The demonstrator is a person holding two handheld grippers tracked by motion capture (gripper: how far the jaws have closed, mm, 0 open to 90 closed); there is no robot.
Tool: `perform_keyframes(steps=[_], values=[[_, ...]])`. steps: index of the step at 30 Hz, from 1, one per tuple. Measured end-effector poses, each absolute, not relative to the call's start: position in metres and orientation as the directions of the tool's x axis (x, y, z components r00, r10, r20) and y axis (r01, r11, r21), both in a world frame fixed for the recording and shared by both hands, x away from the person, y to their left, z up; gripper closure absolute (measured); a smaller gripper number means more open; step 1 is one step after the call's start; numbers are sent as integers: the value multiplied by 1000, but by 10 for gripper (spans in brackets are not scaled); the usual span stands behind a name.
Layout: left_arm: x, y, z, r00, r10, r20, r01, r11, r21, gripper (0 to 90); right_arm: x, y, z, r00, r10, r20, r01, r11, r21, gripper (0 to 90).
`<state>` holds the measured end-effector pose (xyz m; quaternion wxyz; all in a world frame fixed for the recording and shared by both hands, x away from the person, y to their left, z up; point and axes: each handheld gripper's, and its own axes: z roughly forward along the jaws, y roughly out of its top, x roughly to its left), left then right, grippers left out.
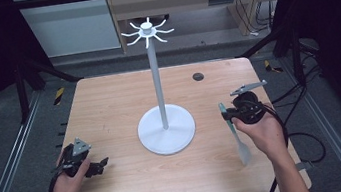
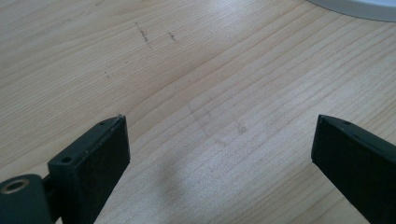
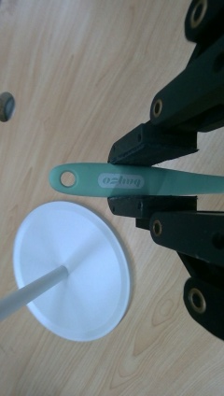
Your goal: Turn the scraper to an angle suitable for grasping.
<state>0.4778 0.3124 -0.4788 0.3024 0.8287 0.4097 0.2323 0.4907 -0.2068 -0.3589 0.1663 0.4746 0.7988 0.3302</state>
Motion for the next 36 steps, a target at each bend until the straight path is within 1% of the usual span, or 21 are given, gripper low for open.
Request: perform_keyframes(steps=[10,18,24,36], values=[[478,313,-479,549,825,138,543,-477,692,41,485,-212,-335,-496,867,33,579,303,757,745],[477,313,-479,549,824,138,542,-477,692,41,484,-213,-325,-491,871,26,525,272,806,746],[478,313,-478,551,823,138,542,-479,691,41,484,-212,-321,-482,876,26,501,252,828,746],[477,313,-478,549,825,138,542,-477,692,41,485,-202,-309,-500,866,22,452,239,860,745]])
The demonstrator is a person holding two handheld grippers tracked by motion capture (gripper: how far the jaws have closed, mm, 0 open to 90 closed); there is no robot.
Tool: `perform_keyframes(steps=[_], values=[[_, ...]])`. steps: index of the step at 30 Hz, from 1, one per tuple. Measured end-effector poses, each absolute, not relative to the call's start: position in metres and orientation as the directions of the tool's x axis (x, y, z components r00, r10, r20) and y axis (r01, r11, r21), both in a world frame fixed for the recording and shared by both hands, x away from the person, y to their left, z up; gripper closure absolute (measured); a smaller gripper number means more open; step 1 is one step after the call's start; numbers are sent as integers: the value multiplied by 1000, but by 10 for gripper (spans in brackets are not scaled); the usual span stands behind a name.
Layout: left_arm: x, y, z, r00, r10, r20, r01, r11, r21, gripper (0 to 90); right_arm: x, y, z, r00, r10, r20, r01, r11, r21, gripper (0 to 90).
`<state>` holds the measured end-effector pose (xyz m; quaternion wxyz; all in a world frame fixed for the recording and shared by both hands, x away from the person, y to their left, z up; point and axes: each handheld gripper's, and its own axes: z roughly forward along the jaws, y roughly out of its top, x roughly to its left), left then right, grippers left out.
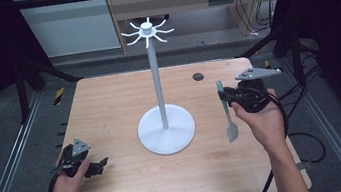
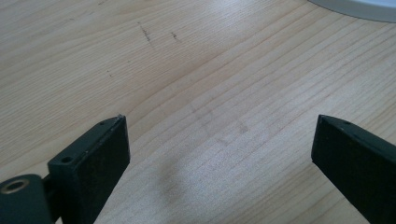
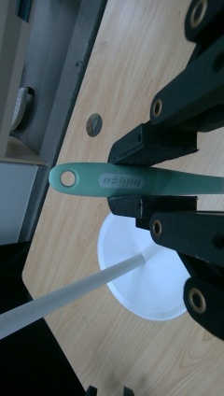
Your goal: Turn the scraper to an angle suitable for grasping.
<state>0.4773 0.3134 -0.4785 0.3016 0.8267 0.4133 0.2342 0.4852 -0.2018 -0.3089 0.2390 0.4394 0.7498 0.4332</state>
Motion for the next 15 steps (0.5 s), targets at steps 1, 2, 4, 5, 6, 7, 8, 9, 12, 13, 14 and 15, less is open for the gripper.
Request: perform_keyframes(steps=[1,2,4,5,6,7,8,9,12,13,14,15], values=[[477,314,-478,549,824,138,542,-476,692,41,485,-201,-308,-497,867,23,451,236,860,745],[478,314,-478,547,826,135,542,-472,695,41,485,-200,-307,-498,867,20,446,237,863,745],[478,314,-478,546,826,136,542,-473,694,41,486,-199,-306,-498,867,18,439,234,868,745],[478,315,-478,546,827,135,542,-471,695,41,486,-198,-305,-498,867,17,435,233,870,745],[477,315,-478,547,826,135,542,-472,695,41,486,-197,-303,-496,868,19,432,228,873,745],[477,315,-478,547,826,135,542,-472,695,41,486,-197,-302,-497,867,20,427,225,876,745],[477,315,-478,547,826,135,542,-472,695,41,486,-196,-301,-495,868,22,423,219,879,745],[478,315,-478,548,826,136,542,-474,694,41,486,-195,-300,-494,869,22,418,216,882,745],[477,315,-478,547,826,136,542,-473,695,41,486,-193,-297,-497,868,15,406,217,888,745],[478,314,-478,547,826,135,542,-472,695,41,486,-192,-296,-497,867,17,405,215,889,745],[478,314,-478,547,826,135,542,-472,695,41,486,-190,-294,-499,866,14,399,216,891,745],[478,314,-478,548,826,136,542,-474,694,41,486,-190,-293,-500,866,12,397,217,892,745]])
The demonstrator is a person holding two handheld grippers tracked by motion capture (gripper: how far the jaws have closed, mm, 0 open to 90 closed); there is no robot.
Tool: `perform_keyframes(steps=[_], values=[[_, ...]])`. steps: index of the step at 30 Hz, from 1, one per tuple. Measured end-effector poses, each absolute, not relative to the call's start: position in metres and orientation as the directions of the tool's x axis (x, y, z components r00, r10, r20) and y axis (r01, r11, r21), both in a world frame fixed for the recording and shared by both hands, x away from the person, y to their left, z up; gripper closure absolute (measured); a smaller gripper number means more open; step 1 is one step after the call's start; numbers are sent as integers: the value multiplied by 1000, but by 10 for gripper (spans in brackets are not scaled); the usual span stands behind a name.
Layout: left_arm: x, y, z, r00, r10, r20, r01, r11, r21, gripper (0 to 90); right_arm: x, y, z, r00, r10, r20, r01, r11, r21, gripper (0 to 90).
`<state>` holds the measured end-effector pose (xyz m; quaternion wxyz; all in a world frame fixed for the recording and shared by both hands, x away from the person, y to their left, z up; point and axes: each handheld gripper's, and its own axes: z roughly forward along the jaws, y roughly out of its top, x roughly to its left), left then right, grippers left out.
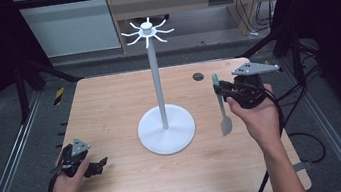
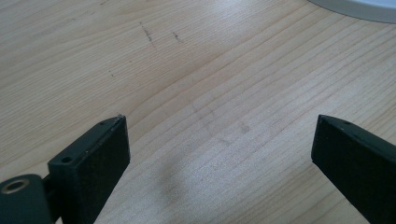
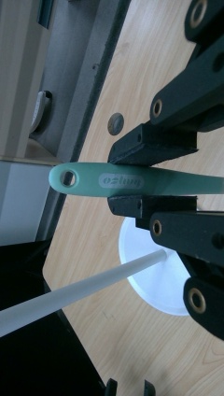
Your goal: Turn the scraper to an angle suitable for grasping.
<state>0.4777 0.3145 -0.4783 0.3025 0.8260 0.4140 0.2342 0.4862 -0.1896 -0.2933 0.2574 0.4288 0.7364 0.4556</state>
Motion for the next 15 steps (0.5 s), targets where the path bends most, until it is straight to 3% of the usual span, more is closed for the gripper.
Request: perform_keyframes(steps=[15], values=[[478,315,-478,544,828,133,542,-469,697,41,487,-169,-275,-521,853,-3,352,219,910,745]])
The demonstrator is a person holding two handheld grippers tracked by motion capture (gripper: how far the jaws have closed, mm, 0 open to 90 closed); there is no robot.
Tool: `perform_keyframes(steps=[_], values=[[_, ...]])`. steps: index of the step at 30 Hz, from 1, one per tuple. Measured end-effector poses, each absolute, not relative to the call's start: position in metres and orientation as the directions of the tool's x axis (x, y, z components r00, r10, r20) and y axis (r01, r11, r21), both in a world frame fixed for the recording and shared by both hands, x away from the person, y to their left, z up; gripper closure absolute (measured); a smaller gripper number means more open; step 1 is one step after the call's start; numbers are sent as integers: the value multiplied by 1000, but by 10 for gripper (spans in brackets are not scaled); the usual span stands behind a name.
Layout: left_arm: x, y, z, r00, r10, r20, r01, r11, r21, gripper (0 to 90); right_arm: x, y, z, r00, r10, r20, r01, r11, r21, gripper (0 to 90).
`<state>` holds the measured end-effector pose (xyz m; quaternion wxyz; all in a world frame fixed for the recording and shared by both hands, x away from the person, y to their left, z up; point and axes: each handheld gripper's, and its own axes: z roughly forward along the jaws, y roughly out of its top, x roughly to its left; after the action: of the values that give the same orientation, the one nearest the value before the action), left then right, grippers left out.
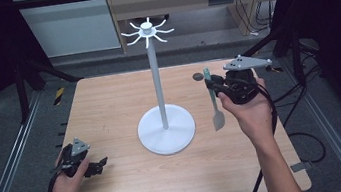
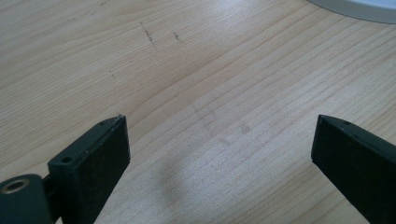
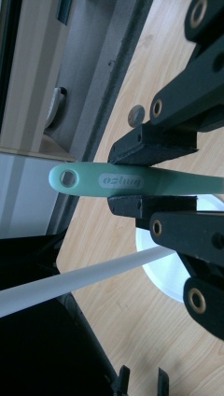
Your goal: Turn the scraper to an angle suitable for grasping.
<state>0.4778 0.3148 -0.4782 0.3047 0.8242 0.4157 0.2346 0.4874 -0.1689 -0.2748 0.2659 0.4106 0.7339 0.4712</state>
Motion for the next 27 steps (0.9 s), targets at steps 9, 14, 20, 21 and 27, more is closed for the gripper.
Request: perform_keyframes(steps=[9,14,20,21,27], values=[[478,315,-478,545,827,133,542,-469,697,41,487,-157,-264,-538,843,-9,328,219,919,745],[478,315,-478,547,826,135,542,-472,695,41,487,-151,-259,-547,837,-20,311,225,923,745],[478,315,-478,545,828,133,542,-469,697,41,487,-145,-253,-556,830,-33,296,235,926,745],[478,315,-478,546,827,134,541,-470,697,42,487,-143,-251,-557,830,-34,293,235,927,745],[478,315,-478,547,826,135,542,-472,695,41,487,-137,-244,-564,825,-38,281,235,930,745]])
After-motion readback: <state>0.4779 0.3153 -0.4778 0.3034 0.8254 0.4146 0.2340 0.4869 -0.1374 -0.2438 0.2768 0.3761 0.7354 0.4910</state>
